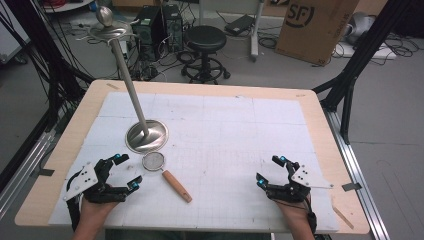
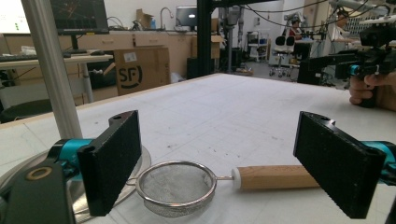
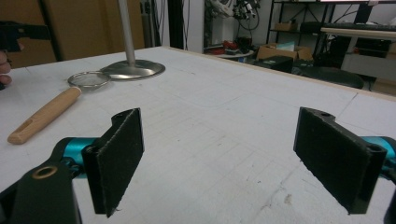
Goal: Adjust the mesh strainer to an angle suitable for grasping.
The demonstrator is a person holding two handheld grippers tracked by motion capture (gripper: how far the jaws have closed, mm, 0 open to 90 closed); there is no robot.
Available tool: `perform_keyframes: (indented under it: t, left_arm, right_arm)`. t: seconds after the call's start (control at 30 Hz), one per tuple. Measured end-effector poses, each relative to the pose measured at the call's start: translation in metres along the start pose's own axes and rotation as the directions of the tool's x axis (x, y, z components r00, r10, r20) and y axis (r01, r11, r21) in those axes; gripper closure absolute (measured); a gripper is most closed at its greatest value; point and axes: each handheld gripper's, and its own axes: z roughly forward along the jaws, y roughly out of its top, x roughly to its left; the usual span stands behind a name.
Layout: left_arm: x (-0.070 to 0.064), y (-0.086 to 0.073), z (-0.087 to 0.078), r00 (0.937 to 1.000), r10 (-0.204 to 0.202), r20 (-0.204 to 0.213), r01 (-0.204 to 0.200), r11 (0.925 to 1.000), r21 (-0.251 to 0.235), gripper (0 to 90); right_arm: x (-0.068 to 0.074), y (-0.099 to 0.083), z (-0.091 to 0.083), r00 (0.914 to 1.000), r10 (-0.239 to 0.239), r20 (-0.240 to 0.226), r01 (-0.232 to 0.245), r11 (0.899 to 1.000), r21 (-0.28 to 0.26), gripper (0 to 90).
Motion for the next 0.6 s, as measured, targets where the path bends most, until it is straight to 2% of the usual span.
perform_keyframes:
  t: [0.07, 0.13, 0.2, 0.33, 0.4, 0.43, 0.47, 0.6]
  left_arm:
    - [-0.002, 0.002, 0.002, 0.9998, -0.019, 0.010, 0.019, 0.9994, 0.030, 22.9]
    - [-0.004, 0.005, 0.006, 0.9992, -0.039, 0.009, 0.038, 0.9951, 0.092, 25.7]
    - [-0.007, 0.008, 0.009, 0.9991, -0.035, 0.025, 0.032, 0.9919, 0.123, 32.2]
    - [-0.013, 0.019, 0.017, 0.9969, -0.029, 0.074, 0.014, 0.9811, 0.193, 35.5]
    - [-0.016, 0.021, 0.022, 0.9932, -0.036, 0.111, 0.011, 0.9749, 0.223, 37.8]
    - [-0.019, 0.021, 0.030, 0.9917, -0.031, 0.125, -0.004, 0.9645, 0.264, 38.5]
    - [-0.019, 0.021, 0.030, 0.9917, -0.031, 0.125, -0.004, 0.9645, 0.264, 39.2]
    - [-0.022, 0.024, 0.045, 0.9883, -0.030, 0.150, -0.024, 0.9382, 0.345, 43.0]
  right_arm:
    - [0.000, 0.000, 0.000, 1.0000, 0.000, 0.000, 0.000, 1.000, 0.000, 15.2]
    - [0.000, 0.000, 0.000, 1.0000, 0.001, -0.001, -0.001, 1.000, 0.000, 15.2]
    - [0.000, 0.000, 0.000, 1.0000, 0.002, -0.001, -0.002, 1.000, 0.001, 15.2]
    - [-0.001, 0.000, 0.000, 1.0000, 0.003, -0.002, -0.003, 1.000, 0.001, 15.2]
    - [-0.001, 0.000, 0.000, 1.0000, 0.003, -0.002, -0.003, 1.000, 0.001, 15.2]
    - [-0.001, 0.000, 0.000, 1.0000, 0.004, 0.000, -0.004, 1.000, 0.002, 15.2]
    - [-0.001, 0.000, 0.000, 1.0000, 0.004, 0.000, -0.004, 1.000, 0.002, 15.2]
    - [0.000, 0.000, 0.000, 1.0000, 0.003, 0.003, -0.003, 1.000, -0.001, 15.2]
